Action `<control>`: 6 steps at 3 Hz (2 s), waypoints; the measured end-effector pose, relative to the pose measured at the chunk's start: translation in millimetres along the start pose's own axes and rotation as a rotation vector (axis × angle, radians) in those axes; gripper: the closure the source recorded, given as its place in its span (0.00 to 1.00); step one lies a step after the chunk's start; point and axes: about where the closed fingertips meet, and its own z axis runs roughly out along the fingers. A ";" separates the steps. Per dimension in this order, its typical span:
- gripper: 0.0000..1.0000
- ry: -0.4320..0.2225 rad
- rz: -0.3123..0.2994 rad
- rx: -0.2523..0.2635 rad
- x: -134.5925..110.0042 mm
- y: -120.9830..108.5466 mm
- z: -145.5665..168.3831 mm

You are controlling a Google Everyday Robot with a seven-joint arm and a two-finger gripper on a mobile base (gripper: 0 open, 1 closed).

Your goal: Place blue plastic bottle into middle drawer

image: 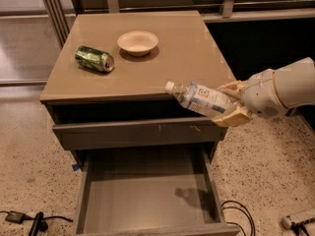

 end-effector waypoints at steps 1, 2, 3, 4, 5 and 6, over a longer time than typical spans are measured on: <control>1.00 -0.015 0.009 -0.041 6.2 21.4 23.0; 1.00 -0.059 0.016 -0.137 18.9 84.7 75.9; 1.00 -0.079 -0.011 -0.225 34.7 155.1 127.1; 1.00 -0.090 -0.052 -0.260 51.7 201.4 170.9; 1.00 -0.077 -0.128 -0.219 56.1 205.1 212.6; 1.00 -0.026 -0.219 -0.096 47.4 170.0 250.8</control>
Offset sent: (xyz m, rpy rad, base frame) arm -0.1307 0.1001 -0.2002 0.1047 0.2576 0.2040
